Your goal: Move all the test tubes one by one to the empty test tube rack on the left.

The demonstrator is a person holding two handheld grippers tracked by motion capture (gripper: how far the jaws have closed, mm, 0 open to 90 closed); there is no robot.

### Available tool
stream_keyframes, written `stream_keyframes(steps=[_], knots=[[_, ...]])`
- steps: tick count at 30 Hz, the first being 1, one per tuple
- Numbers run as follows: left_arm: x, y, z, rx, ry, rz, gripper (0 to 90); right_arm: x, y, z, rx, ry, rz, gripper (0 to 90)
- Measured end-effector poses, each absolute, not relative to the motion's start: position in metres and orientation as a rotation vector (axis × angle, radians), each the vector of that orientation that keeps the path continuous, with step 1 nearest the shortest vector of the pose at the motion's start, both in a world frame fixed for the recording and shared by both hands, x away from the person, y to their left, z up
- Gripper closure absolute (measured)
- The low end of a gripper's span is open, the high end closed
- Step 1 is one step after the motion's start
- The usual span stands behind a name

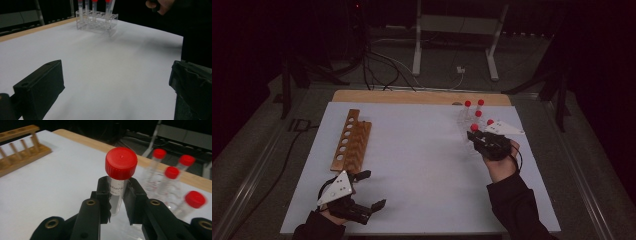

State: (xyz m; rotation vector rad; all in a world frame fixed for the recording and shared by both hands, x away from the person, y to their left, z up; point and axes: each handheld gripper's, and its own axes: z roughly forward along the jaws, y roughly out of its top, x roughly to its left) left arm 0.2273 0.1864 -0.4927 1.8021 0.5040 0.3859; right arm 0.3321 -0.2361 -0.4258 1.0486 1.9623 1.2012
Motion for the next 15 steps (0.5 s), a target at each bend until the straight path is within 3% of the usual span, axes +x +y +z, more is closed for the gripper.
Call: stream_keyframes(steps=[15], knots=[[0.238,0.166,-0.472,1.789,0.49,0.349,0.6,0.314,-0.202,-0.442,0.978,2.12,1.217,75.4]])
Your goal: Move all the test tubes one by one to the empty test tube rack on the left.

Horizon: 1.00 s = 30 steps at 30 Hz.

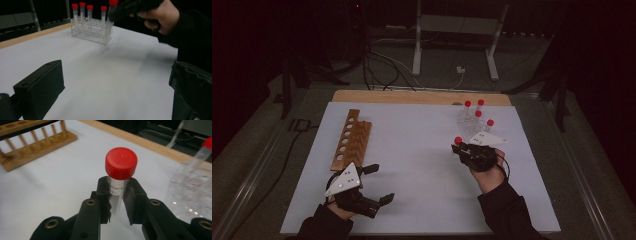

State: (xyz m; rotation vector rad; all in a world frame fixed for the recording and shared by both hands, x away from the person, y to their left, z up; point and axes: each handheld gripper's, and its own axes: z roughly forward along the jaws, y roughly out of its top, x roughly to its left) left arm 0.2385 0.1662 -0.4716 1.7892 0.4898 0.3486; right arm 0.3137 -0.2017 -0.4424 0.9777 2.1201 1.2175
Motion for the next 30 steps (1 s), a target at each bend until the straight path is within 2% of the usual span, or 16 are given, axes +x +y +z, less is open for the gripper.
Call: stream_keyframes(steps=[19,28,30], knots=[[0.269,0.115,-0.437,1.801,0.44,0.28,1.6,0.287,-0.174,-0.452,0.874,2.241,1.251,75.4],[0.281,0.094,-0.419,1.773,0.435,0.291,7.6,0.282,-0.169,-0.452,0.847,2.261,1.274,75.3],[0.282,0.089,-0.416,1.775,0.426,0.298,13.9,0.281,-0.168,-0.451,0.839,2.263,1.274,75.3]])
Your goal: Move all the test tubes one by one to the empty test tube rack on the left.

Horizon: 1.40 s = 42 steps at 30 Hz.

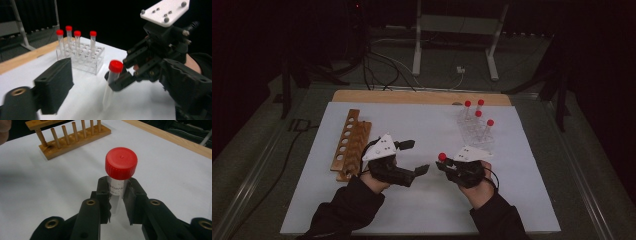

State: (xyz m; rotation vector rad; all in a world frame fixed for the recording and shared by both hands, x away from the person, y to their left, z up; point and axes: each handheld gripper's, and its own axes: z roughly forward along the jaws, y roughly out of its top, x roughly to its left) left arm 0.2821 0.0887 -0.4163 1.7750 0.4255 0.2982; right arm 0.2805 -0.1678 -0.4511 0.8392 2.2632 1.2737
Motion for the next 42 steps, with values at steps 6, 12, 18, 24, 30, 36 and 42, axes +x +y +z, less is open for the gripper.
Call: stream_keyframes(steps=[6,12,18,24,30,36,42], knots=[[0.288,0.074,-0.411,1.785,0.428,0.312,22.6,0.279,-0.167,-0.451,0.837,2.266,1.279,75.3],[0.293,0.061,-0.416,1.813,0.429,0.307,37.0,0.277,-0.165,-0.45,0.826,2.273,1.284,75.3],[0.293,0.048,-0.423,1.862,0.412,0.318,49.1,0.277,-0.163,-0.451,0.822,2.279,1.278,75.3],[0.294,0.039,-0.428,1.901,0.401,0.343,59.6,0.277,-0.163,-0.451,0.824,2.278,1.281,75.3],[0.296,0.034,-0.432,1.927,0.407,0.353,66.9,0.277,-0.163,-0.451,0.824,2.277,1.284,75.3],[0.297,0.033,-0.433,1.931,0.408,0.359,71.5,0.278,-0.163,-0.452,0.835,2.277,1.279,75.3],[0.296,0.035,-0.43,1.927,0.404,0.371,72.0,0.277,-0.164,-0.451,0.826,2.268,1.311,72.1]])
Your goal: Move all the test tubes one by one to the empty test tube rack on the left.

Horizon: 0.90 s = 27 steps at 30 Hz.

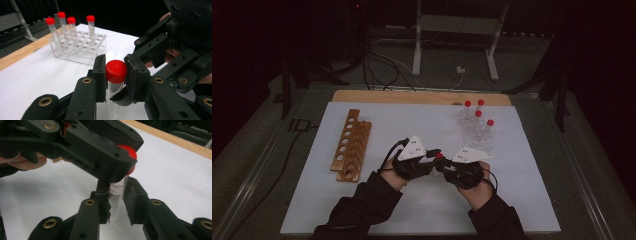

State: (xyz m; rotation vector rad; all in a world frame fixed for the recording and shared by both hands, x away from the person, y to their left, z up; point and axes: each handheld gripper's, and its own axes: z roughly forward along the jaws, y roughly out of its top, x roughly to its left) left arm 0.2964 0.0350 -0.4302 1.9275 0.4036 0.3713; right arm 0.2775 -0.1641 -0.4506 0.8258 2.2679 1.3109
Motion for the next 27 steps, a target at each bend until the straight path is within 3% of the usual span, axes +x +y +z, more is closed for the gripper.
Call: stream_keyframes(steps=[4,9,12,18,19,22,24,27], knots=[[0.297,0.041,-0.424,1.913,0.408,0.398,72.1,0.277,-0.165,-0.451,0.8,2.245,1.333,56.8],[0.301,0.053,-0.416,1.903,0.43,0.435,72.1,0.277,-0.167,-0.449,0.802,2.218,1.375,44.7],[0.304,0.061,-0.411,1.899,0.443,0.458,72.1,0.277,-0.167,-0.446,0.856,2.183,1.382,25.8],[0.313,0.085,-0.399,1.875,0.476,0.507,72.1,0.277,-0.169,-0.443,0.855,2.167,1.392,20.1],[0.315,0.088,-0.397,1.874,0.485,0.514,72.1,0.277,-0.169,-0.442,0.872,2.149,1.399,15.1],[0.321,0.1,-0.392,1.867,0.515,0.541,72.1,0.276,-0.171,-0.441,0.891,2.123,1.419,12.4],[0.324,0.107,-0.39,1.861,0.533,0.557,72.1,0.277,-0.173,-0.44,0.89,2.13,1.419,3.1],[0.329,0.117,-0.387,1.854,0.564,0.58,72.1,0.276,-0.176,-0.438,0.873,2.128,1.409,1.6]])
